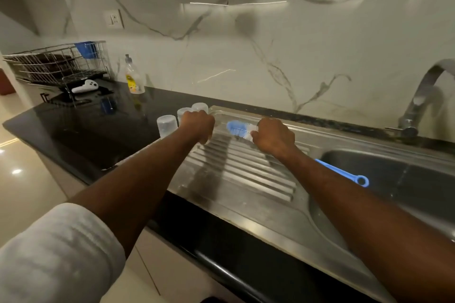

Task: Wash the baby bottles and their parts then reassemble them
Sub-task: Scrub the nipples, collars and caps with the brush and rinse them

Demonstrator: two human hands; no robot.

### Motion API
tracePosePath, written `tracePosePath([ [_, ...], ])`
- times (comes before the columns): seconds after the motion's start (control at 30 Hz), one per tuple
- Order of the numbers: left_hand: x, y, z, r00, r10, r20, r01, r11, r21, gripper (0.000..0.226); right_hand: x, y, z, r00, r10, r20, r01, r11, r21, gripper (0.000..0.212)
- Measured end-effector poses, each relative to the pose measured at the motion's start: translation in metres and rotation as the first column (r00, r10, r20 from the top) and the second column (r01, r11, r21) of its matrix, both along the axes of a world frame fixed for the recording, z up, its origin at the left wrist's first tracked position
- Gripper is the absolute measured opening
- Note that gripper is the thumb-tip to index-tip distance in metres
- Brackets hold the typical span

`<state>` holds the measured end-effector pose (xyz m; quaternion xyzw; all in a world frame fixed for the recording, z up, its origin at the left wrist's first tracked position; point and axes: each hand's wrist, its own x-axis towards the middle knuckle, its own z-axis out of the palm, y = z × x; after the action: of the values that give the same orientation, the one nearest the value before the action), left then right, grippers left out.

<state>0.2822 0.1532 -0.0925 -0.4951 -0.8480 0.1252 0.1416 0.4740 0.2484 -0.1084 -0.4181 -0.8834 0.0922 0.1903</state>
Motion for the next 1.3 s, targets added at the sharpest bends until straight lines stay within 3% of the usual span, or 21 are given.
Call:
tracePosePath([
  [0.13, 0.004, 0.003, 0.011, 0.996, -0.052, 0.069, 0.05, 0.998, 0.022, 0.046, 0.02, 0.002, 0.007, 1.0, -0.024, 0.006, 0.024, 1.0, 0.006, 0.024],
  [0.27, 0.033, 0.02, 0.02, 0.978, -0.177, 0.111, 0.16, 0.976, 0.15, 0.031, 0.07, 0.01, 0.023, 0.998, -0.066, 0.003, 0.066, 0.995, 0.077, 0.026],
  [0.37, 0.083, 0.043, 0.02, 0.922, -0.34, 0.184, 0.287, 0.921, 0.262, 0.023, 0.132, 0.015, 0.027, 0.988, -0.155, 0.021, 0.151, 0.979, 0.137, 0.028],
  [0.47, 0.153, 0.069, 0.004, 0.849, -0.482, 0.216, 0.4, 0.854, 0.332, 0.019, 0.197, 0.022, 0.018, 0.961, -0.24, 0.136, 0.22, 0.965, 0.146, 0.03],
  [0.57, 0.231, 0.098, -0.021, 0.794, -0.539, 0.283, 0.438, 0.829, 0.348, 0.023, 0.254, 0.034, 0.009, 0.929, -0.327, 0.171, 0.301, 0.94, 0.162, 0.025],
  [0.67, 0.294, 0.126, -0.048, 0.786, -0.529, 0.318, 0.462, 0.846, 0.265, 0.028, 0.294, 0.046, 0.005, 0.898, -0.388, 0.205, 0.36, 0.919, 0.164, 0.024],
  [0.83, 0.36, 0.163, -0.104, 0.775, -0.488, 0.402, 0.548, 0.836, -0.041, 0.023, 0.336, 0.066, -0.028, 0.852, -0.437, 0.288, 0.417, 0.9, 0.131, 0.027],
  [0.9, 0.366, 0.174, -0.127, 0.782, -0.416, 0.465, 0.548, 0.814, -0.193, 0.029, 0.347, 0.073, -0.045, 0.845, -0.438, 0.307, 0.427, 0.898, 0.106, 0.027],
  [1.03, 0.368, 0.181, -0.145, 0.833, -0.395, 0.388, 0.528, 0.777, -0.343, 0.053, 0.359, 0.088, -0.054, 0.849, -0.448, 0.281, 0.444, 0.892, 0.082, 0.024],
  [1.13, 0.373, 0.184, -0.145, 0.797, -0.356, 0.489, 0.516, 0.821, -0.245, 0.048, 0.36, 0.095, -0.054, 0.854, -0.47, 0.225, 0.466, 0.882, 0.075, 0.022],
  [1.2, 0.372, 0.191, -0.148, 0.698, -0.369, 0.613, 0.524, 0.847, -0.086, 0.045, 0.361, 0.097, -0.056, 0.85, -0.483, 0.21, 0.479, 0.875, 0.074, 0.023],
  [1.3, 0.368, 0.197, -0.151, 0.654, -0.477, 0.587, 0.572, 0.819, 0.028, 0.031, 0.362, 0.1, -0.057, 0.848, -0.496, 0.188, 0.494, 0.867, 0.064, 0.024],
])
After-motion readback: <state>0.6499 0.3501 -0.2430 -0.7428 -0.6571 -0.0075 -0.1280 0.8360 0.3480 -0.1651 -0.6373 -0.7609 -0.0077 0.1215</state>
